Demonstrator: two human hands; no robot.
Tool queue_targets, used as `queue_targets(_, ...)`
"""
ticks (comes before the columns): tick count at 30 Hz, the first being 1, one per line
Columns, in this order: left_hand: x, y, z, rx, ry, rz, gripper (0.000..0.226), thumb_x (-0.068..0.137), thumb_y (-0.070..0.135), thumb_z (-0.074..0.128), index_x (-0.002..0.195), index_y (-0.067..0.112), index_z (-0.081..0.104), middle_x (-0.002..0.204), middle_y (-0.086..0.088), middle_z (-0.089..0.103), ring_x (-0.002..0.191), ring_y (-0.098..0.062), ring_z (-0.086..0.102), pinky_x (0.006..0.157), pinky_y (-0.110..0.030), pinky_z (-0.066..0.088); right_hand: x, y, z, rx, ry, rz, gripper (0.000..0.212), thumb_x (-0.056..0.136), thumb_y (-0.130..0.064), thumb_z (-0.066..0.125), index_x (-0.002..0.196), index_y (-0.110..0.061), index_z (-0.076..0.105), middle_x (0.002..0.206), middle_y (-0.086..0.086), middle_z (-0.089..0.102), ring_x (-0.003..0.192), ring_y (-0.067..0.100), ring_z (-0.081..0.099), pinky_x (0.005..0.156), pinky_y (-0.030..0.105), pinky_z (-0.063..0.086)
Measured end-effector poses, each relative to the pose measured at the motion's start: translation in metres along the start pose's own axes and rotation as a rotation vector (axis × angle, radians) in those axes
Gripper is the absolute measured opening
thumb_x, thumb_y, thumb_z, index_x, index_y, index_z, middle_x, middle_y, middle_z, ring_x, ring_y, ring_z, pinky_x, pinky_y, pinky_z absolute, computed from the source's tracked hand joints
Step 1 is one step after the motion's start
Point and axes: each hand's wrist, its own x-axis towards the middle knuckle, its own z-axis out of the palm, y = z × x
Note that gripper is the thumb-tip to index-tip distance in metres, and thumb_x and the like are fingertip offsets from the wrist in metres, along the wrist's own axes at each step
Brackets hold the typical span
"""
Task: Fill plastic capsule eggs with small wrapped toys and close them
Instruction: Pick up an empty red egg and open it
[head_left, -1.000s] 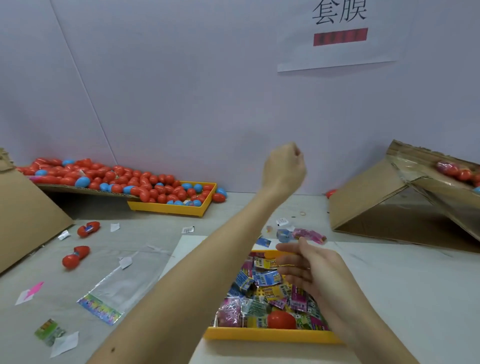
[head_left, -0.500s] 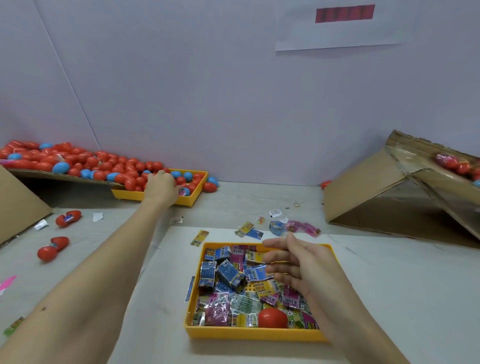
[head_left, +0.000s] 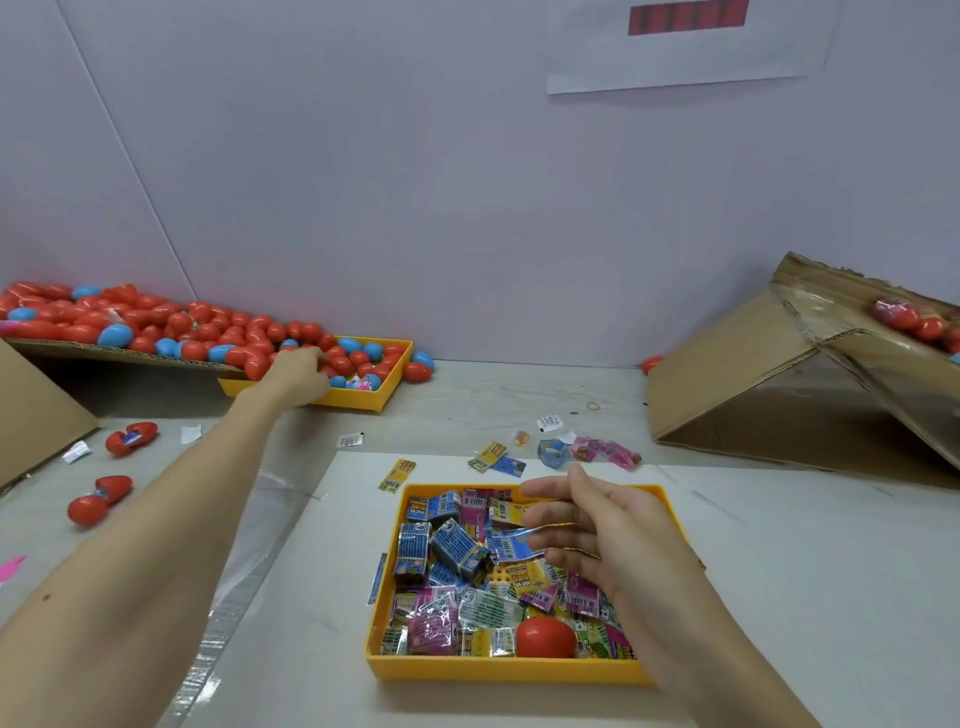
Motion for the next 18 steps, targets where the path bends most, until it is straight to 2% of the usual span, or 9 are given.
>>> queue_targets(2, 0.004, 0.000, -0.001, -0.039, 0.020, -0.015, 0.035, 0.098, 0.018, 0.068, 0.128, 0.002, 0.064, 0.128, -0.023, 0.064, 0.119, -0.037, 0.058, 0.092, -0.037, 0.045, 0.002, 0.000, 0.000, -0.001, 0.000, 0.004, 0.045, 0.108, -0.033, 0.044, 0.096, -0.009, 0.080, 0.084, 0.014, 0.079, 0.069, 0.018, 0.074, 0.063, 0.024, 0.058)
queue_targets(4, 0.005, -0.001, 0.001, -0.079, 0.116, 0.029, 0.032, 0.090, 0.017, 0.078, 0.115, -0.001, 0.070, 0.118, -0.023, 0.068, 0.108, -0.034, 0.061, 0.082, -0.036, 0.044, 0.003, 0.001, -0.001, 0.001, 0.002, 0.007, 0.045, 0.109, -0.032, 0.044, 0.096, -0.008, 0.080, 0.083, 0.013, 0.079, 0.068, 0.018, 0.074, 0.061, 0.024, 0.058)
queue_targets(8, -0.015, 0.007, -0.002, -0.140, 0.375, 0.134, 0.033, 0.092, 0.018, 0.076, 0.120, 0.002, 0.071, 0.116, -0.022, 0.060, 0.104, -0.039, 0.060, 0.088, -0.045, 0.048, 0.001, 0.000, -0.003, -0.005, 0.020, 0.013, 0.047, 0.110, -0.032, 0.042, 0.096, -0.008, 0.080, 0.085, 0.014, 0.078, 0.070, 0.018, 0.073, 0.060, 0.021, 0.058)
queue_targets(11, -0.051, 0.031, -0.008, -0.317, 0.483, 0.188, 0.031, 0.096, 0.019, 0.072, 0.120, 0.000, 0.070, 0.112, -0.020, 0.063, 0.101, -0.036, 0.062, 0.087, -0.039, 0.048, -0.002, -0.002, -0.006, -0.015, 0.034, 0.002, 0.045, 0.111, -0.031, 0.042, 0.098, -0.008, 0.079, 0.085, 0.013, 0.079, 0.071, 0.017, 0.073, 0.060, 0.020, 0.057)
queue_targets(13, -0.090, 0.057, -0.011, -0.495, 0.437, 0.243, 0.029, 0.100, 0.023, 0.068, 0.119, 0.002, 0.071, 0.107, -0.015, 0.070, 0.099, -0.030, 0.066, 0.086, -0.035, 0.051, -0.004, -0.005, -0.007, -0.016, 0.040, -0.016, 0.041, 0.111, -0.029, 0.043, 0.101, -0.009, 0.078, 0.086, 0.011, 0.079, 0.071, 0.016, 0.073, 0.061, 0.020, 0.057)
queue_targets(16, -0.163, 0.096, -0.009, -0.830, 0.204, 0.350, 0.025, 0.105, 0.025, 0.059, 0.124, 0.012, 0.069, 0.090, -0.005, 0.075, 0.081, -0.020, 0.070, 0.074, -0.032, 0.059, -0.006, -0.007, -0.008, -0.051, 0.062, -0.073, 0.029, 0.110, -0.022, 0.048, 0.106, -0.014, 0.076, 0.087, 0.009, 0.079, 0.073, 0.014, 0.073, 0.063, 0.020, 0.058)
queue_targets(18, -0.208, 0.116, -0.001, -0.938, 0.074, 0.443, 0.024, 0.107, 0.024, 0.055, 0.125, 0.021, 0.070, 0.084, -0.003, 0.075, 0.073, -0.017, 0.069, 0.070, -0.028, 0.059, -0.008, -0.007, -0.006, -0.126, 0.059, -0.186, 0.021, 0.107, -0.018, 0.055, 0.112, -0.021, 0.074, 0.090, 0.007, 0.079, 0.076, 0.015, 0.075, 0.066, 0.020, 0.058)
